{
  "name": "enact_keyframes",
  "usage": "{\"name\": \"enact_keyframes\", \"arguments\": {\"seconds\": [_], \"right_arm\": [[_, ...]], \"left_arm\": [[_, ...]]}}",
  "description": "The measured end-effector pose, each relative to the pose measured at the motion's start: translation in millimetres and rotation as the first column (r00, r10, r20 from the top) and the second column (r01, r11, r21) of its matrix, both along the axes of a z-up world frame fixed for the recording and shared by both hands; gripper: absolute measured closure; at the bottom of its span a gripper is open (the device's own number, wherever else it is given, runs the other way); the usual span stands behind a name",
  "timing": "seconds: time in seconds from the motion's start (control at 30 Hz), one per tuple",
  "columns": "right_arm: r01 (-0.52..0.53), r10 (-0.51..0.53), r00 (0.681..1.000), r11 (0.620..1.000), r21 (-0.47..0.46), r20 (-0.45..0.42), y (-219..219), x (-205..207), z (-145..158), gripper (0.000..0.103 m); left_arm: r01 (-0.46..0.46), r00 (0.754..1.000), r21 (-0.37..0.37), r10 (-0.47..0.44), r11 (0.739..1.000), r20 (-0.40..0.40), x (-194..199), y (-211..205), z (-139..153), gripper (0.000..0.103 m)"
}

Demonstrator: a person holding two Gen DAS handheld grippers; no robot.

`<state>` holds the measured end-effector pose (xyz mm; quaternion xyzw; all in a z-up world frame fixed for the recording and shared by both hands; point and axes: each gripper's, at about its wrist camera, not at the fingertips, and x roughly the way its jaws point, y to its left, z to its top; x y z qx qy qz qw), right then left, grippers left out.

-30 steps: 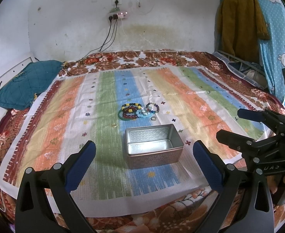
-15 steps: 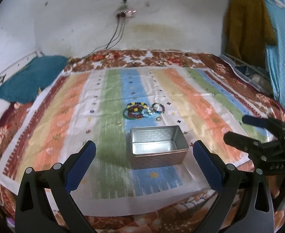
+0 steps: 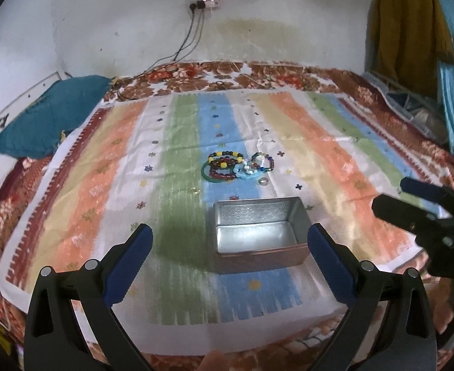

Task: Organize jewelry
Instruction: 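Move both tools forward past the tin toward the bracelet cluster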

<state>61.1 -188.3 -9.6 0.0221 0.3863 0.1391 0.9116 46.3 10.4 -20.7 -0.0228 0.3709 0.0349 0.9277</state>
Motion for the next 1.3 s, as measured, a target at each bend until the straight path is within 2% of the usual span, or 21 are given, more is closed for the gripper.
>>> {"name": "enact_keyframes", "arguments": {"seconds": [0.2,0.37,0.5,0.67,0.83,0.9,0.97,1.2,1.3], "right_arm": [[0.037,-0.037,0.999,0.999,0.006,-0.005,-4.5,16.3,-3.2,0.004],[0.058,-0.058,0.998,0.998,-0.019,-0.01,-4.8,31.2,-7.2,0.004],[0.08,-0.08,0.997,0.996,-0.029,-0.016,-6.6,45.3,-12.1,0.004],[0.069,-0.069,0.998,0.997,-0.032,-0.005,-3.7,55.9,-12.6,0.004],[0.081,-0.081,0.997,0.996,-0.046,-0.015,-1.1,73.4,-15.4,0.004],[0.087,-0.088,0.996,0.995,-0.049,-0.021,-0.1,79.0,-17.0,0.004],[0.09,-0.091,0.995,0.995,-0.05,-0.032,0.2,86.1,-19.7,0.004],[0.105,-0.108,0.993,0.991,-0.079,-0.042,4.7,105.6,-25.5,0.004],[0.11,-0.114,0.992,0.991,-0.082,-0.053,5.4,115.9,-28.5,0.004]], "left_arm": [[-0.038,0.999,0.008,0.038,0.999,0.006,17.6,14.6,1.8,0.006],[-0.031,0.999,-0.069,0.032,0.997,0.006,36.9,30.0,-0.3,0.006],[-0.054,0.998,-0.018,0.055,0.998,0.025,47.3,34.3,-0.6,0.006],[-0.048,0.998,-0.002,0.048,0.999,-0.045,66.7,35.6,-9.7,0.006],[-0.063,0.995,-0.026,0.061,0.998,-0.075,81.2,46.1,-11.3,0.006],[-0.05,0.993,-0.063,0.043,0.997,-0.106,89.4,50.8,-15.0,0.006],[-0.054,0.991,-0.048,0.047,0.997,-0.127,96.3,53.0,-20.2,0.006],[-0.094,0.985,-0.012,0.091,0.996,-0.144,118.5,58.7,-24.4,0.006],[-0.106,0.982,-0.023,0.101,0.994,-0.157,131.4,60.7,-27.4,0.006]]}}
